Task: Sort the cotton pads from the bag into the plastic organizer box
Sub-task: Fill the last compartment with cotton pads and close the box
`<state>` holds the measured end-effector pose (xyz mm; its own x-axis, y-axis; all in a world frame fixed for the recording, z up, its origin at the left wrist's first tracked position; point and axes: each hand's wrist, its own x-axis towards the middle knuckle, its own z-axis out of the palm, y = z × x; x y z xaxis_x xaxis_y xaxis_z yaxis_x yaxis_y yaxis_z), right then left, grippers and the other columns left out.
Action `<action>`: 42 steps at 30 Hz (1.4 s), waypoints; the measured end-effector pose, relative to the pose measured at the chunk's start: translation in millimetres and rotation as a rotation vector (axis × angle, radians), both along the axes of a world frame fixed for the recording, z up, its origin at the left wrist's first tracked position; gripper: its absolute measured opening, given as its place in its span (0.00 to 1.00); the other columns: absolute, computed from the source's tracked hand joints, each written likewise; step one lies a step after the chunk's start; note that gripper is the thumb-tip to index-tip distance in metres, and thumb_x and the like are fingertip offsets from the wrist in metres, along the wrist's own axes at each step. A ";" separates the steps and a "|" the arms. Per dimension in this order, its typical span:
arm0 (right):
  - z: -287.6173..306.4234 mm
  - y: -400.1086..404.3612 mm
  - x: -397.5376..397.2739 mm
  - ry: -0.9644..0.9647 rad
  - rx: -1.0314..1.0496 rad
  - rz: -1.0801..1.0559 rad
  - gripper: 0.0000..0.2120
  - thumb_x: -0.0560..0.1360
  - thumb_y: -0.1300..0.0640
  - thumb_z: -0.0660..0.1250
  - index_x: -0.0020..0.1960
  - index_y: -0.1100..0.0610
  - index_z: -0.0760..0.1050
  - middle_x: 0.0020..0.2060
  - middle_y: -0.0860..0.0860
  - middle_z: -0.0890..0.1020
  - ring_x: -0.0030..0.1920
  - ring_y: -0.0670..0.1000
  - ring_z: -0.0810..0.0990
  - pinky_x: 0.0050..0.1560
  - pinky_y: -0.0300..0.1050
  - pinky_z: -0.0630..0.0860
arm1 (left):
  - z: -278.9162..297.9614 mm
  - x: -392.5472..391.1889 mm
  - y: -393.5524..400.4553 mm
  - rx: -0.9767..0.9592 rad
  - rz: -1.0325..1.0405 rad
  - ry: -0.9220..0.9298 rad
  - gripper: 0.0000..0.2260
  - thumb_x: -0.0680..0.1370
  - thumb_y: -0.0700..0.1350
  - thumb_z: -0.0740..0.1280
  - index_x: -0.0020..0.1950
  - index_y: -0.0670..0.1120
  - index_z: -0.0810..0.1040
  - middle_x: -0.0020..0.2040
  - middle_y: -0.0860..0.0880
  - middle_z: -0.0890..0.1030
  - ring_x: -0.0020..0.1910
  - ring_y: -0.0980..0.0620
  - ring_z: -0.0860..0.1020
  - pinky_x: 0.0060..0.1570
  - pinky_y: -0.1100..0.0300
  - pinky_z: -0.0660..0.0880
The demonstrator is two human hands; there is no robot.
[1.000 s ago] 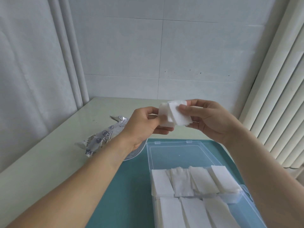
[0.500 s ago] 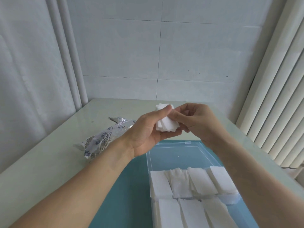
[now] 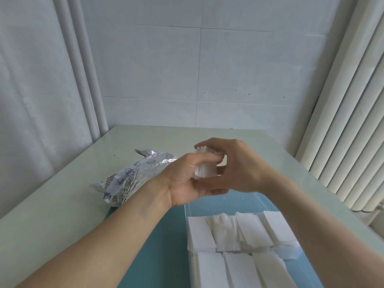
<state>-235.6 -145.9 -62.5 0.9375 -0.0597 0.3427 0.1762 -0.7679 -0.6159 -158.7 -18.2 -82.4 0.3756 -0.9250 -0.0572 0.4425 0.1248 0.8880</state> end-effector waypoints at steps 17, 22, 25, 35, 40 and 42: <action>32.7 -3.4 -63.1 0.184 -0.176 0.013 0.25 0.65 0.46 0.80 0.60 0.46 0.78 0.55 0.38 0.81 0.60 0.40 0.77 0.61 0.45 0.76 | 7.1 -36.4 13.7 0.090 -0.127 -0.279 0.06 0.70 0.36 0.64 0.42 0.46 0.69 0.35 0.47 0.74 0.31 0.52 0.73 0.35 0.60 0.65; 36.0 -14.8 -100.5 0.215 0.075 0.153 0.11 0.76 0.62 0.73 0.58 0.59 0.81 0.57 0.51 0.85 0.60 0.50 0.82 0.64 0.51 0.76 | 8.5 -63.5 20.3 0.171 -0.264 -0.417 0.12 0.70 0.34 0.63 0.52 0.42 0.69 0.41 0.42 0.76 0.31 0.51 0.73 0.28 0.65 0.68; 27.6 -15.8 -113.0 0.124 0.152 0.096 0.07 0.78 0.61 0.71 0.54 0.62 0.81 0.52 0.57 0.85 0.55 0.56 0.84 0.60 0.57 0.78 | 16.6 -82.8 24.8 0.208 -0.268 -0.599 0.09 0.74 0.34 0.70 0.51 0.39 0.72 0.45 0.40 0.80 0.40 0.46 0.80 0.34 0.61 0.74; -0.6 -13.6 -143.5 0.620 0.342 -0.216 0.11 0.77 0.61 0.72 0.59 0.58 0.80 0.45 0.57 0.85 0.40 0.52 0.83 0.40 0.43 0.81 | 17.9 -98.9 57.3 0.709 -0.031 -1.415 0.08 0.76 0.51 0.71 0.52 0.51 0.78 0.46 0.53 0.82 0.33 0.54 0.81 0.39 0.58 0.78; -29.0 -7.6 -142.7 0.566 0.295 -0.403 0.16 0.73 0.59 0.77 0.56 0.60 0.75 0.42 0.59 0.84 0.33 0.53 0.83 0.39 0.42 0.82 | -4.8 -119.9 53.4 0.766 -0.041 -1.564 0.08 0.77 0.51 0.68 0.52 0.48 0.80 0.44 0.54 0.80 0.43 0.52 0.77 0.39 0.60 0.72; -31.3 -5.5 -144.0 0.544 0.300 -0.409 0.16 0.72 0.59 0.78 0.56 0.60 0.75 0.40 0.58 0.83 0.31 0.52 0.83 0.38 0.42 0.81 | -10.8 -123.4 53.6 0.776 -0.041 -1.566 0.09 0.77 0.49 0.68 0.52 0.46 0.81 0.46 0.50 0.82 0.46 0.50 0.78 0.42 0.59 0.74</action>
<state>-379.6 -151.4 -93.8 0.8529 -0.4587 -0.2492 -0.4773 -0.4920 -0.7281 -282.1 35.4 -93.1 0.4831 -0.8709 -0.0904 -0.8250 -0.4873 0.2863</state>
